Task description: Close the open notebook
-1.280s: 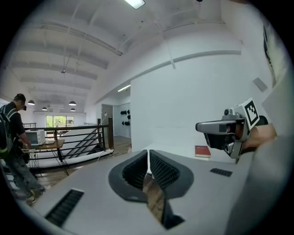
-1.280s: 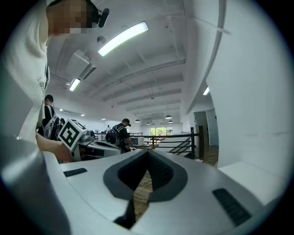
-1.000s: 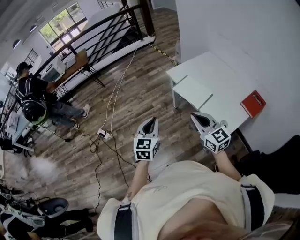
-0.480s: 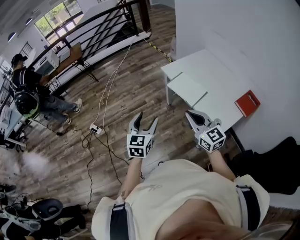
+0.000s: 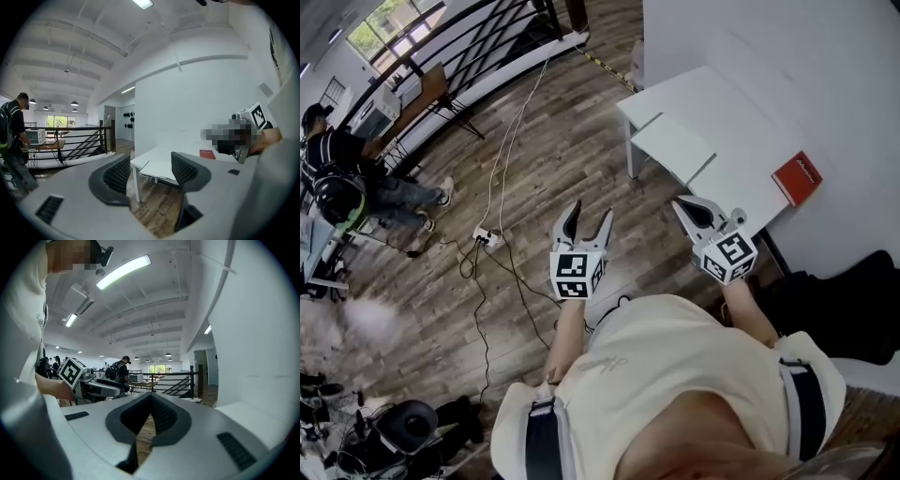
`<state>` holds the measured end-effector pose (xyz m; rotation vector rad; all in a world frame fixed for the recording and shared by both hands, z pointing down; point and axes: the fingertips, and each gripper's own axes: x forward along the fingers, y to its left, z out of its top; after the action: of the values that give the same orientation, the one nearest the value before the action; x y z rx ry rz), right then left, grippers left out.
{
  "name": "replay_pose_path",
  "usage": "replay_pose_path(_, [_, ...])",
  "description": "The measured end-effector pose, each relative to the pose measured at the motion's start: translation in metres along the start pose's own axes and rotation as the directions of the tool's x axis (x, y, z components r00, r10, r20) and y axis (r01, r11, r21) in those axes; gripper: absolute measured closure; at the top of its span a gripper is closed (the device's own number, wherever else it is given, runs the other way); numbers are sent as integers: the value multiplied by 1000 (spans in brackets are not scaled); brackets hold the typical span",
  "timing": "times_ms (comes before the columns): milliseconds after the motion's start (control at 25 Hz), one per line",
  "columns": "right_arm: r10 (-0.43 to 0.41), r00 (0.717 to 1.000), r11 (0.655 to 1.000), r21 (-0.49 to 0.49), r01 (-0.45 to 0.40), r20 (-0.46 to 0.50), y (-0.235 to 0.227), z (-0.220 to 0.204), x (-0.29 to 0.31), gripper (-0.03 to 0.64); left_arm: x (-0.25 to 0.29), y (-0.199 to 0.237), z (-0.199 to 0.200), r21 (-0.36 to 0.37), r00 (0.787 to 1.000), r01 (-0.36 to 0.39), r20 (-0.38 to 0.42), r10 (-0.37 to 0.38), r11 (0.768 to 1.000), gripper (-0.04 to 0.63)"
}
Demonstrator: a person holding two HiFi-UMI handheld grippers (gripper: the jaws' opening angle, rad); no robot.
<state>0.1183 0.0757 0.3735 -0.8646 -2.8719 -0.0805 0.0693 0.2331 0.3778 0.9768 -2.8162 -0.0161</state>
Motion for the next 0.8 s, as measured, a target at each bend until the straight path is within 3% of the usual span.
replay_pose_path(800, [-149,983,985,74,157,-107,-5,-64,36,609,38,46,-62,-119,989,121,-75,-130,986,305])
